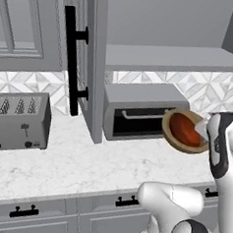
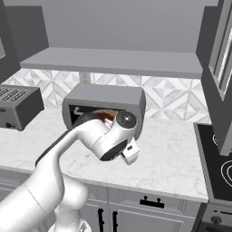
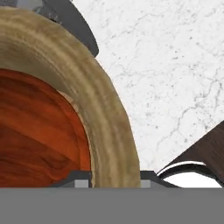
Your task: Pick up the bowls on the counter and stack them on top of one another in the open cabinet. Place the smaller bowl on top of the larger bowl.
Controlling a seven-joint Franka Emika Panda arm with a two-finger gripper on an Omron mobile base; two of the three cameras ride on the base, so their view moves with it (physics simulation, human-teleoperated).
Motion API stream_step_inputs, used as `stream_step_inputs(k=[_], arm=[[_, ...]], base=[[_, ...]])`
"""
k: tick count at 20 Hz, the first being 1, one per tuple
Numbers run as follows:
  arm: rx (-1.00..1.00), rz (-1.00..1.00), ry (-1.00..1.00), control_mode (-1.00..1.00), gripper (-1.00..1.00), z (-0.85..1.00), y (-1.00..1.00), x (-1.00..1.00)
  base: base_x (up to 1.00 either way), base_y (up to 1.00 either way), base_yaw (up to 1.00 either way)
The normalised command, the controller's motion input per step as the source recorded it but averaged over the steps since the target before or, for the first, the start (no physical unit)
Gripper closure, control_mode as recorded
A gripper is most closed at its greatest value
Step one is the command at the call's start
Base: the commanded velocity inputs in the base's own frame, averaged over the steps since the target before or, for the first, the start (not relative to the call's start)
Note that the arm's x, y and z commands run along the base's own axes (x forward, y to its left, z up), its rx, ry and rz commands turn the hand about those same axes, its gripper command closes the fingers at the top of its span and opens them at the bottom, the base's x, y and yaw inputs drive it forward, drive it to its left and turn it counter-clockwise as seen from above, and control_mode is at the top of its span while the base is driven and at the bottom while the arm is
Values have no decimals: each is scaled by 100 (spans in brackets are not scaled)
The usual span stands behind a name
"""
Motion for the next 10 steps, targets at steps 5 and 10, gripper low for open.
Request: stream_step_inputs(k=[5, 10], arm=[[1, -10, -14, -100, 100, 100, 1, 0], [0, -9, -13, -100, 100, 100, 2, 0]], base=[[0, 0, 0], [0, 0, 0]])
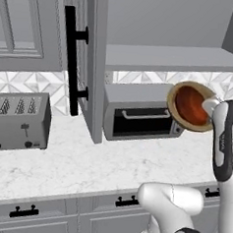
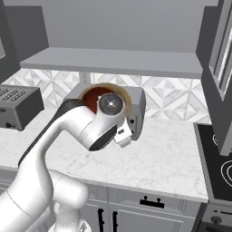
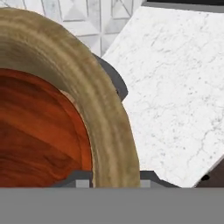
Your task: Pick up the bowls on the counter and stack them on top of one another in the open cabinet. Place the smaller bowl on top of the larger bowl.
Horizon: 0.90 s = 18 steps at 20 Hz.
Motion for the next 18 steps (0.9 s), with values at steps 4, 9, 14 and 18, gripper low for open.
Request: stream_step_inputs(k=[4, 9, 14, 18], arm=[[0, -13, -14, -100, 100, 100, 1, 18], [0, -18, -5, -100, 100, 100, 9, 79], [0, -19, -1, -100, 100, 100, 20, 93], [9, -8, 0, -100, 100, 90, 2, 46]], base=[[0, 0, 0], [0, 0, 0], [0, 0, 0], [0, 0, 0]])
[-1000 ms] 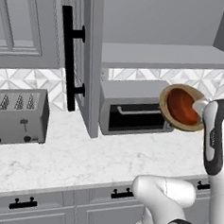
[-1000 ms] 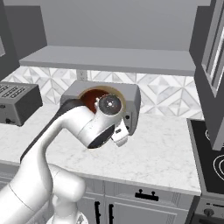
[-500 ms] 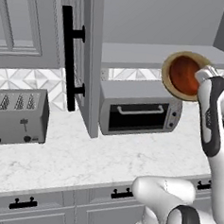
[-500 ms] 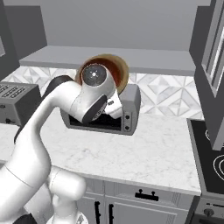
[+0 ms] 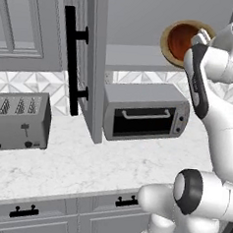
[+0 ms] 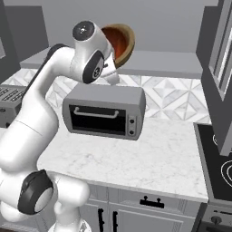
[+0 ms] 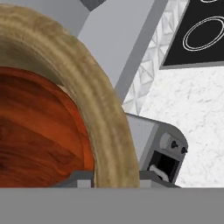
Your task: Pick up the bowls on the counter and stack them on top of one another in the open cabinet. Place the smaller bowl on top of the larger bowl.
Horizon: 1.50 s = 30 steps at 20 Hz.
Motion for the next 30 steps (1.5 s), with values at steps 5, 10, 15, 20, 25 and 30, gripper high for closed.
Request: stream_step_inputs(k=[5, 10, 15, 20, 25, 30], arm=[[13, -2, -5, -100, 100, -4, 0, 5], [9, -4, -2, -100, 100, -24, 6, 10], [-1, -6, 0, -100, 100, -10, 24, 70], [0, -10, 0, -100, -100, -3, 24, 96], [0, -3, -3, -100, -100, -6, 4, 10], [0, 0, -20, -100, -100, -22, -14, -80]], base=[[0, 0, 0], [0, 0, 0], [0, 0, 0], [0, 0, 0], [0, 0, 0], [0, 0, 0]])
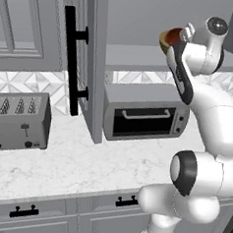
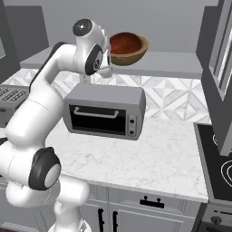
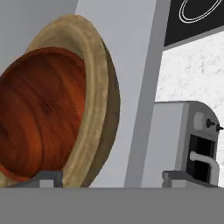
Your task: Pick up the bowls on the counter and stack them on top of one another in the open cabinet. Place the smaller bowl on top of the larger bowl.
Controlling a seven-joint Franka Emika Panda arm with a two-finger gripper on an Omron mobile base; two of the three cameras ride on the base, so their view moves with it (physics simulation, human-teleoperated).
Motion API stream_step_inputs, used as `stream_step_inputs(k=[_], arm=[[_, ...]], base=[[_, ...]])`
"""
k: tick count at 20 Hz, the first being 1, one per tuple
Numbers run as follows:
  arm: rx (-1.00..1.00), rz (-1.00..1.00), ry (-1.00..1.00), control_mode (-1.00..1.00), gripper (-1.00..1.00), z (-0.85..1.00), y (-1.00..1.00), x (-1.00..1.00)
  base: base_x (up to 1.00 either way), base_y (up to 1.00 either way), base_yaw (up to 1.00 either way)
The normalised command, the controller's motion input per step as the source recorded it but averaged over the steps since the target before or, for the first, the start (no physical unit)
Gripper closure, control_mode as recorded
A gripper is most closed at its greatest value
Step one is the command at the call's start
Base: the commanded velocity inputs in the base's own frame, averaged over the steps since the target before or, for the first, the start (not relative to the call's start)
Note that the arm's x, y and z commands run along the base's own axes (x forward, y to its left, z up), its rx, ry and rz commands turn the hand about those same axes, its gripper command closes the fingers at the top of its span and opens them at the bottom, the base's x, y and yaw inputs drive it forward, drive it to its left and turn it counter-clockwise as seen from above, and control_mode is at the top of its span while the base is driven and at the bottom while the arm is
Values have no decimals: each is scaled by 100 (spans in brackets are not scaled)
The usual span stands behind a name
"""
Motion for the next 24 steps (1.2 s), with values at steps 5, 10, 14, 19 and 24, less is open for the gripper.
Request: stream_step_inputs(k=[5, 10, 14, 19, 24], arm=[[5, 0, -27, -100, -100, -22, -33, -100], [1, 0, -7, -100, -100, -75, -29, -100], [-8, 0, 0, -100, -100, -100, -33, -100], [-17, 3, -10, -100, -100, -100, -49, -100], [0, 0, 1, -100, -100, -21, 0, -24]], base=[[0, 0, 0], [0, 0, 0], [0, 0, 0], [0, 0, 0], [0, 0, 0]])
